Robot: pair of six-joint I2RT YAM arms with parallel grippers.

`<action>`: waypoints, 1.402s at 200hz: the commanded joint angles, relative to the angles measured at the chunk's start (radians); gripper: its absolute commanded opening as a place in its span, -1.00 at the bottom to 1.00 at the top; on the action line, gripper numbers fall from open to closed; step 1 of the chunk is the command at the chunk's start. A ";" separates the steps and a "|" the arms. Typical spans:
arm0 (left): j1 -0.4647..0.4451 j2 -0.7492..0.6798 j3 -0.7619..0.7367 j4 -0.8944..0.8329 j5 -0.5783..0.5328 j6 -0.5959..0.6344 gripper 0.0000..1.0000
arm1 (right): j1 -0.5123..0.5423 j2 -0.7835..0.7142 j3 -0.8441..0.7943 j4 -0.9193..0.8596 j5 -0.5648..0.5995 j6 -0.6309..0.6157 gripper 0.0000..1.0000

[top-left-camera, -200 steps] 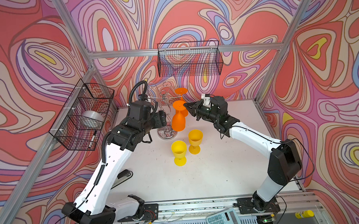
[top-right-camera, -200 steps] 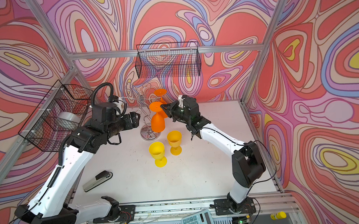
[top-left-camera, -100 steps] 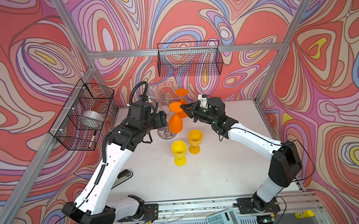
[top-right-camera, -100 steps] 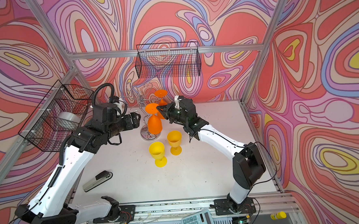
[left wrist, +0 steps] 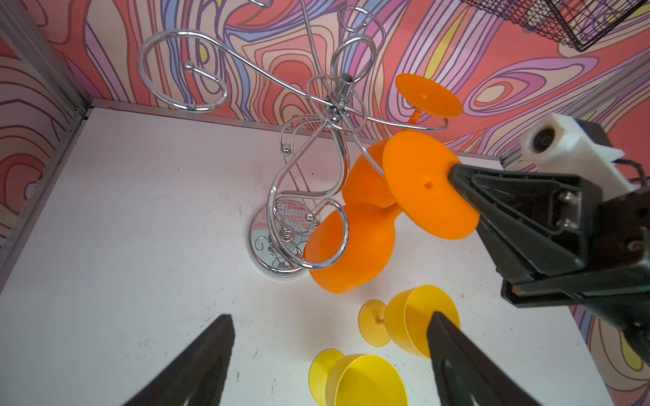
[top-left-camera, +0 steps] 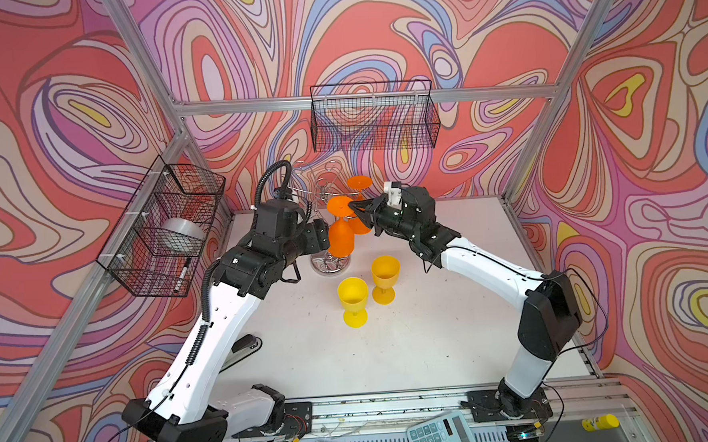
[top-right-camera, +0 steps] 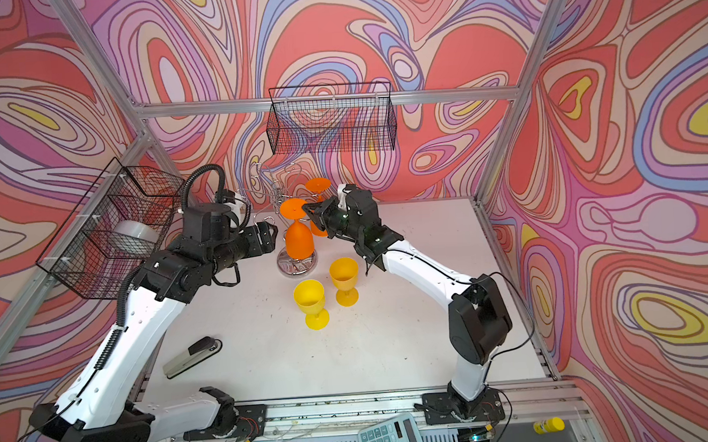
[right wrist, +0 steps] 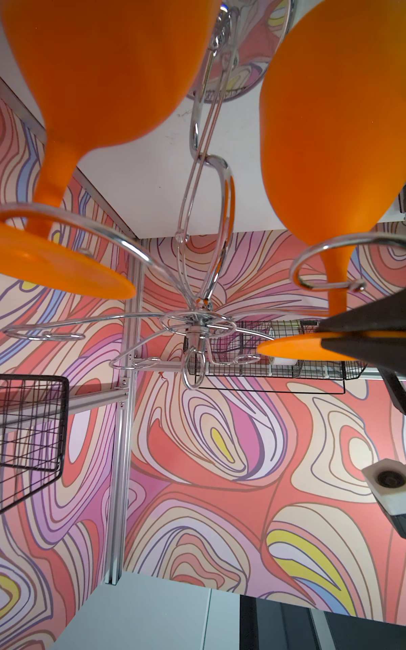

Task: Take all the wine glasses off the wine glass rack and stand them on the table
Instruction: 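Draw the held orange glass away from the rack with the right gripper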

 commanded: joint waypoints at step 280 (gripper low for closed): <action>-0.007 -0.030 -0.011 0.008 0.045 -0.032 0.73 | -0.088 -0.171 -0.130 -0.026 0.122 -0.074 -1.00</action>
